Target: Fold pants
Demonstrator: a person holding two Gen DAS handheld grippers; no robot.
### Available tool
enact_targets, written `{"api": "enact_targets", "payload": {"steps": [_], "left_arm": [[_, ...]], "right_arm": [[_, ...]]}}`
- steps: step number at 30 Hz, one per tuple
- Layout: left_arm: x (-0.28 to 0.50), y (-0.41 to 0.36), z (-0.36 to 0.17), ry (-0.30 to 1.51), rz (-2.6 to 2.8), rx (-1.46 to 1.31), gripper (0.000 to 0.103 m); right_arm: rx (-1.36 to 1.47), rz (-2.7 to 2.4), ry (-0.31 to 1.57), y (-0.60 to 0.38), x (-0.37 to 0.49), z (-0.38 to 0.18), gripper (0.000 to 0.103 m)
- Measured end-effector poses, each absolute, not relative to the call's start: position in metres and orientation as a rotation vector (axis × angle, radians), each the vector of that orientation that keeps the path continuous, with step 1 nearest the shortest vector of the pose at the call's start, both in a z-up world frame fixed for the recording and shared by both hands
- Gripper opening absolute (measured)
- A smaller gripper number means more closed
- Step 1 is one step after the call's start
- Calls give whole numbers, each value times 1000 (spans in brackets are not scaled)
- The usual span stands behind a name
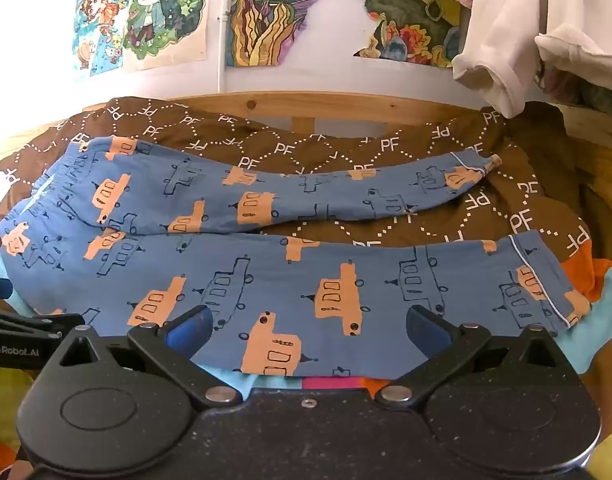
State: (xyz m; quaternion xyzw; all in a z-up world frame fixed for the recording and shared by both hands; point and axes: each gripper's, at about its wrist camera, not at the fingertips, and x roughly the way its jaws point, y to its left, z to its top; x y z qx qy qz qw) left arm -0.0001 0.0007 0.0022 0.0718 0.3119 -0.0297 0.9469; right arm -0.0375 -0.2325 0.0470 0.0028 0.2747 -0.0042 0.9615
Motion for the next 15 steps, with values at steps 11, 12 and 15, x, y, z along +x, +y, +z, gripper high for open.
{"api": "enact_targets", "payload": {"steps": [11, 12, 15], "left_arm": [[-1, 2, 4, 645, -66, 149, 103], [-1, 2, 4, 646, -65, 148, 103], [0, 3, 1, 649, -63, 147, 103]], "right_arm": [[6, -6, 561, -240, -35, 46, 102], [5, -7, 562, -240, -34, 45, 102], [6, -7, 567, -241, -35, 43, 102]]}}
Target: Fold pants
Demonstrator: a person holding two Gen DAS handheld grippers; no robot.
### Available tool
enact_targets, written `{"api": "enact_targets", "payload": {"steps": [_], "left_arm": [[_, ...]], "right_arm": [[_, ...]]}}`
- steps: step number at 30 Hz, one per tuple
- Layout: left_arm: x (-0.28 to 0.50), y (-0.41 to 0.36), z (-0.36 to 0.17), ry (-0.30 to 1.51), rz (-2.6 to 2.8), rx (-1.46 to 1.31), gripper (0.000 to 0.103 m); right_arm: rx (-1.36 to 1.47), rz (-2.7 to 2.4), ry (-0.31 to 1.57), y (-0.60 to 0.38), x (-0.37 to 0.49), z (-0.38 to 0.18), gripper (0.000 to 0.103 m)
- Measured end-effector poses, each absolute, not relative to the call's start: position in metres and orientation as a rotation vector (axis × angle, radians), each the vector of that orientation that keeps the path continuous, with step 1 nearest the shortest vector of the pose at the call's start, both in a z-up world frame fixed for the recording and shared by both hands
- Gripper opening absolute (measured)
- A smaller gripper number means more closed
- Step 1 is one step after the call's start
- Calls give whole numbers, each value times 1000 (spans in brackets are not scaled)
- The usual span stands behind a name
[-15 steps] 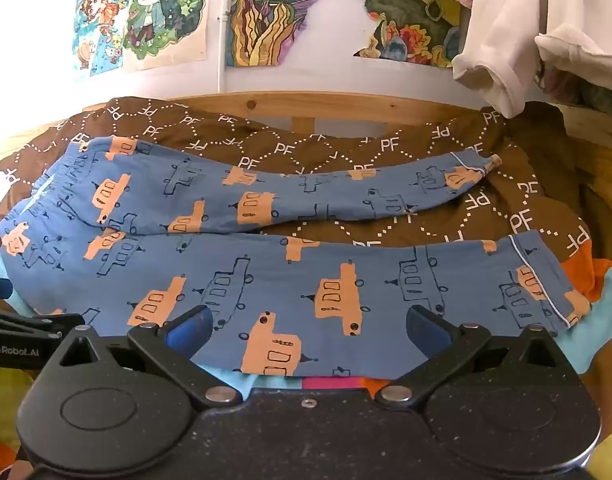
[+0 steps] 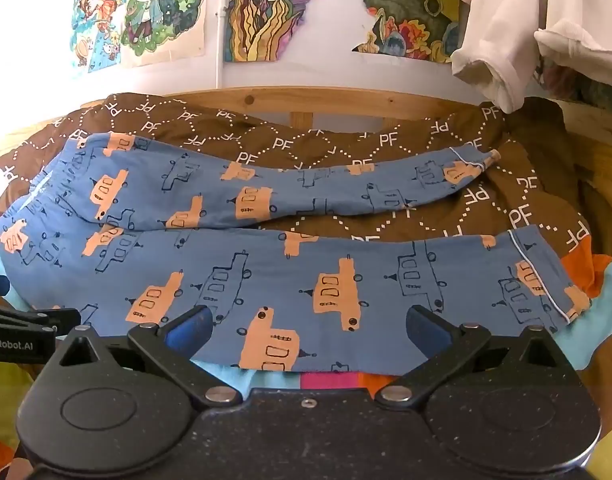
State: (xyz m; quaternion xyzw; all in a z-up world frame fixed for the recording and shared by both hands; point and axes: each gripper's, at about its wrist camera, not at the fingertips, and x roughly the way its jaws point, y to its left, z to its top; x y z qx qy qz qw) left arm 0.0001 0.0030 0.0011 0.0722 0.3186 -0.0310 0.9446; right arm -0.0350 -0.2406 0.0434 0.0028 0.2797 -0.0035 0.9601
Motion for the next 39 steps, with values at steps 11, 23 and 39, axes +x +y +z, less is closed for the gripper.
{"api": "enact_targets", "payload": {"steps": [11, 23, 39], "left_arm": [[-1, 2, -1, 654, -64, 149, 103], [-2, 1, 0, 654, -63, 150, 103], [-3, 0, 0, 653, -62, 152, 103]], "right_arm": [[6, -13, 569, -235, -39, 46, 102], [11, -13, 570, -236, -39, 46, 102], [12, -13, 570, -236, -38, 45, 102]]}}
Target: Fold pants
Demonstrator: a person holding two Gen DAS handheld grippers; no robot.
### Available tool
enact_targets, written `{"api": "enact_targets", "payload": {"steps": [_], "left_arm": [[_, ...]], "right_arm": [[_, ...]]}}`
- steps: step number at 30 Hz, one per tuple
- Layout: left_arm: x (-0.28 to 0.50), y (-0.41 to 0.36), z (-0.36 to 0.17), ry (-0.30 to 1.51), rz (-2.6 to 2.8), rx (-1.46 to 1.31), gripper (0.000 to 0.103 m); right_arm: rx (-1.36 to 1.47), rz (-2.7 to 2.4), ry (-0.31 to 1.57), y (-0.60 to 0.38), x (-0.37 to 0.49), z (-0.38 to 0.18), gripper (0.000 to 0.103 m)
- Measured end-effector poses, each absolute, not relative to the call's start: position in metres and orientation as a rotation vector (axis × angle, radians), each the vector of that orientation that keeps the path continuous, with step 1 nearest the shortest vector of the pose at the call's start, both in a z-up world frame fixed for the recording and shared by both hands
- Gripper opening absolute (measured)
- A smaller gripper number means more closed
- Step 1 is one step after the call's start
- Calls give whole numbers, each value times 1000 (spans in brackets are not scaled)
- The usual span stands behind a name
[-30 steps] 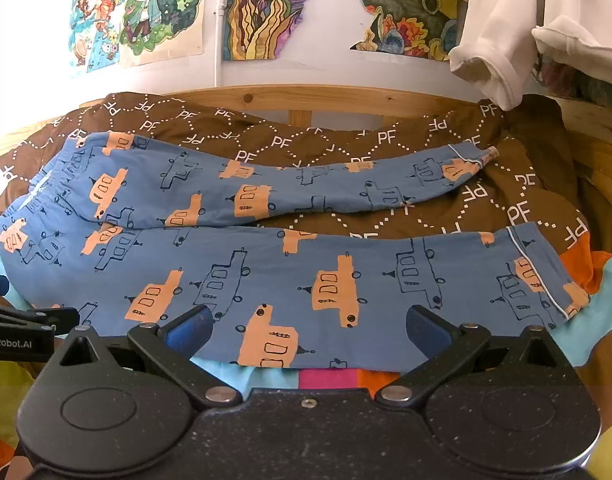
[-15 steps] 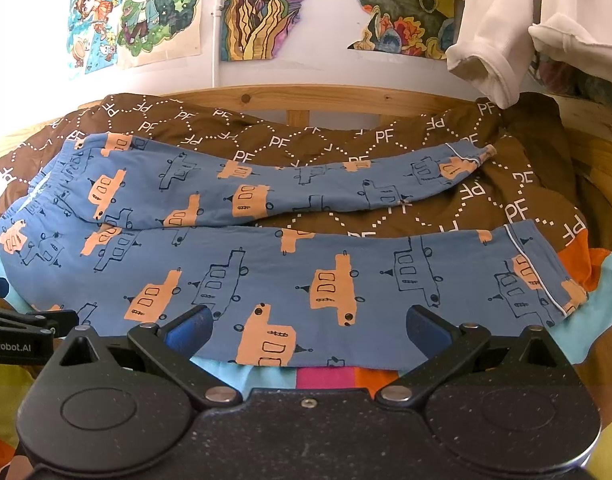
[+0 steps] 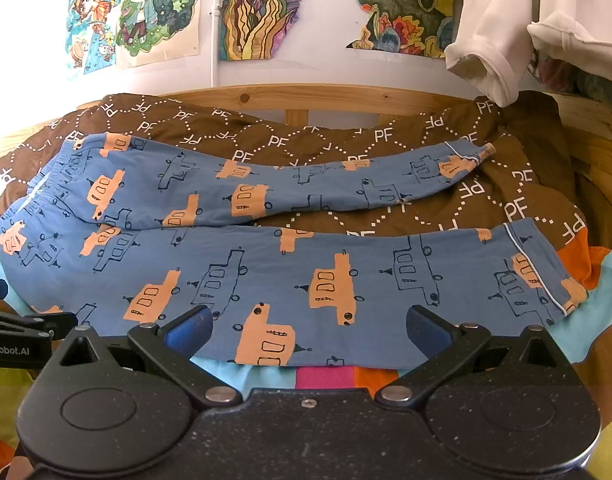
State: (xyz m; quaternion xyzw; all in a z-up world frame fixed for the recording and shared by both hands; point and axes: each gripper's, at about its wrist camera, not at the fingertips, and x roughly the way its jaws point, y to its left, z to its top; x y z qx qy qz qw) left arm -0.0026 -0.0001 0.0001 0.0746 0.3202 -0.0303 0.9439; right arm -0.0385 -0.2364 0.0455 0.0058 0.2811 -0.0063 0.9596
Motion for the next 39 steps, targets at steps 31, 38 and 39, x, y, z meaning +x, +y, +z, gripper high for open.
{"api": "enact_targets", "payload": {"steps": [31, 38, 39], "left_arm": [[95, 24, 54, 501, -129, 195, 103], [156, 26, 83, 418, -82, 287, 103], [167, 24, 85, 407, -84, 315, 103]], "right_arm": [[-18, 128, 574, -276, 56, 64, 102], [-46, 199, 556, -287, 121, 88, 102], [-47, 213, 552, -288, 133, 89, 102]]}}
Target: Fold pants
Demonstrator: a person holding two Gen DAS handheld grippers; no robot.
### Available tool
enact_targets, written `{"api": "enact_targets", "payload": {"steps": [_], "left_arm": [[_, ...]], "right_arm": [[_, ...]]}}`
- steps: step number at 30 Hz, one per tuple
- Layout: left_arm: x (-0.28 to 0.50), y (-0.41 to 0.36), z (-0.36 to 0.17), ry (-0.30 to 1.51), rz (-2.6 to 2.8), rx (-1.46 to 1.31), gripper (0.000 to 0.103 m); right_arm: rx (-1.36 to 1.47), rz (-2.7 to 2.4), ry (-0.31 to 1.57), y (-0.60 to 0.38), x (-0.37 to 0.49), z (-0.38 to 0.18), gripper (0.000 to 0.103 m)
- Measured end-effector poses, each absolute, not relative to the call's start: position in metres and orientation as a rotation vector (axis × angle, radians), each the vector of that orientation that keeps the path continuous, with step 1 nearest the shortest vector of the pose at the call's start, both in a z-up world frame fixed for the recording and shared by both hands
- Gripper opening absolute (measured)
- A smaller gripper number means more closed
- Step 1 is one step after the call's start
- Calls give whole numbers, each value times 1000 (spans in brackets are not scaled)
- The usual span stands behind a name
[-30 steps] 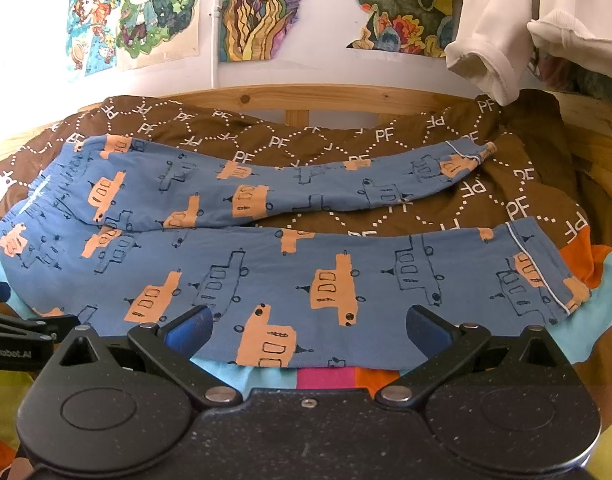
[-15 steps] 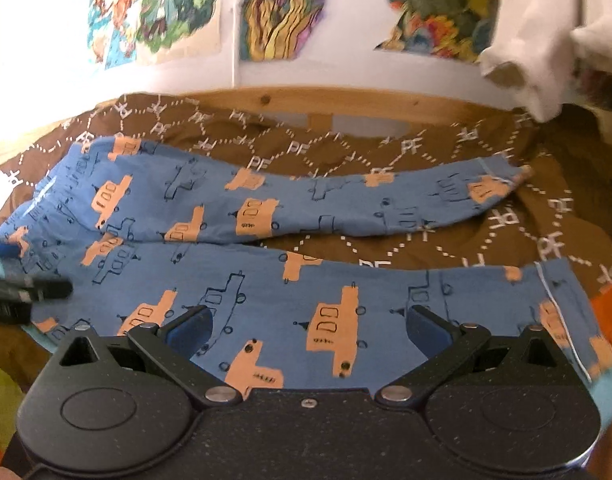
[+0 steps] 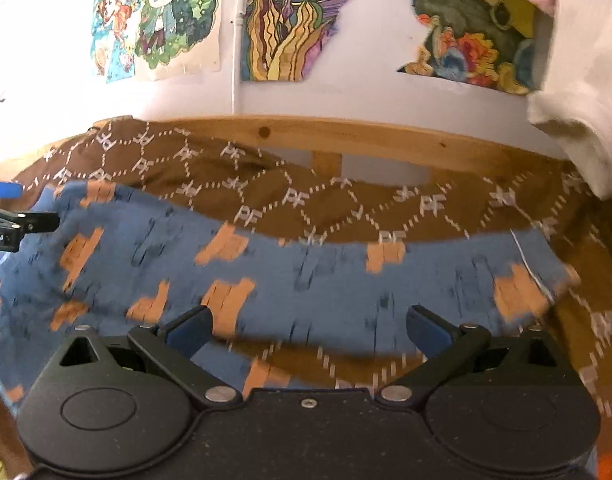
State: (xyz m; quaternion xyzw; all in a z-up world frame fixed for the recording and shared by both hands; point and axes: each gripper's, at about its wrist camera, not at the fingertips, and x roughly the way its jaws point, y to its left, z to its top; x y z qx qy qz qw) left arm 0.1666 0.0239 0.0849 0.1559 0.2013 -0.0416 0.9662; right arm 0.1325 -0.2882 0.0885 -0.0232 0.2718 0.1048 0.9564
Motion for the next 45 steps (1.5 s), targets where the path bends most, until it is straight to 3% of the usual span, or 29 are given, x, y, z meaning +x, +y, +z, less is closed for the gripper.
{"api": "enact_targets", "payload": {"steps": [6, 13, 16, 17, 21, 23, 28, 29, 30, 31, 33, 34, 39, 45], "left_arm": [[238, 20, 83, 447, -92, 411, 103], [297, 47, 80, 611, -150, 412, 103], [302, 57, 81, 626, -196, 425, 97], [304, 58, 80, 635, -210, 436, 89], [311, 61, 75, 707, -247, 451, 52], [313, 62, 73, 727, -264, 474, 48], [317, 57, 73, 750, -265, 555, 20], [316, 56, 73, 751, -268, 559, 10], [316, 55, 73, 753, -272, 560, 7], [315, 53, 73, 751, -267, 565, 6], [312, 48, 71, 733, -251, 592, 3], [310, 45, 70, 721, -243, 602, 3], [304, 41, 71, 680, -214, 612, 3], [300, 46, 87, 616, -154, 556, 2]], "right_arm": [[-154, 282, 732, -294, 219, 75, 102], [-242, 355, 810, -297, 300, 79, 102], [-253, 412, 857, -295, 333, 77, 102], [-251, 423, 866, -294, 343, 75, 101], [-299, 518, 926, -283, 373, 66, 83], [-314, 569, 966, -278, 382, 60, 79], [-330, 684, 1065, -268, 391, 45, 70], [-343, 681, 1071, -267, 392, 42, 67], [-347, 680, 1067, -266, 391, 42, 55], [-348, 685, 1058, -265, 390, 42, 47], [-363, 711, 1047, -261, 385, 44, 20], [-386, 724, 1045, -257, 380, 44, 16], [-482, 710, 1001, -245, 363, 47, 2], [-574, 616, 837, -236, 346, 74, 0]]}}
